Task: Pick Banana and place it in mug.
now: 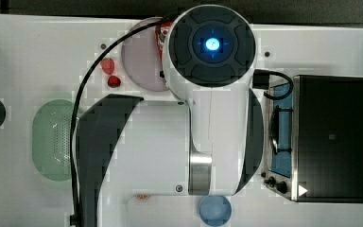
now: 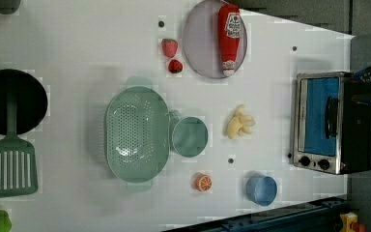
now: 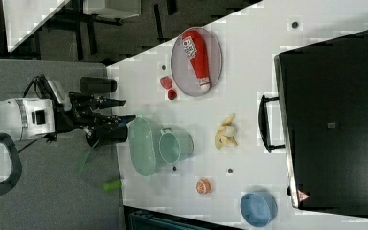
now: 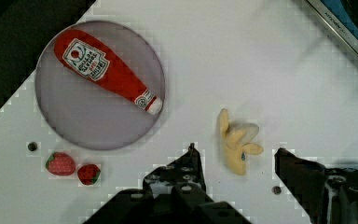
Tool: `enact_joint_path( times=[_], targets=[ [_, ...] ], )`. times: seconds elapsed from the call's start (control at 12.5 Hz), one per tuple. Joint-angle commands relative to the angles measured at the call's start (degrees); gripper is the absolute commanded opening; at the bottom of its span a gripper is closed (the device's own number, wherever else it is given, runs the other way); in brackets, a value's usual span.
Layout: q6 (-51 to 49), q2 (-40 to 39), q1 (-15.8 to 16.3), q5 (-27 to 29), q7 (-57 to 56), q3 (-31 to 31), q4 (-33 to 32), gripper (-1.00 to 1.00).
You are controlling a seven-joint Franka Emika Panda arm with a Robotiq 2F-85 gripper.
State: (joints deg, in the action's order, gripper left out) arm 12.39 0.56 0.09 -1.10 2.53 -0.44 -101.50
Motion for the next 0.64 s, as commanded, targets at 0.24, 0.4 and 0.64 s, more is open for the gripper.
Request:
enact_joint_path(
  times=[0.24,0.4,0.64],
  targets=[
    [-11.03,16.32,-0.76,0.09,-4.01,-3.82,-8.99,0.97],
    [-10.53,14.95,-0.66,0.09,-4.26,-3.63,-11.56,1.0],
    [-3.41,11.75,-0.54,0.09,-4.58,-3.09,-17.15,1.0]
  ],
)
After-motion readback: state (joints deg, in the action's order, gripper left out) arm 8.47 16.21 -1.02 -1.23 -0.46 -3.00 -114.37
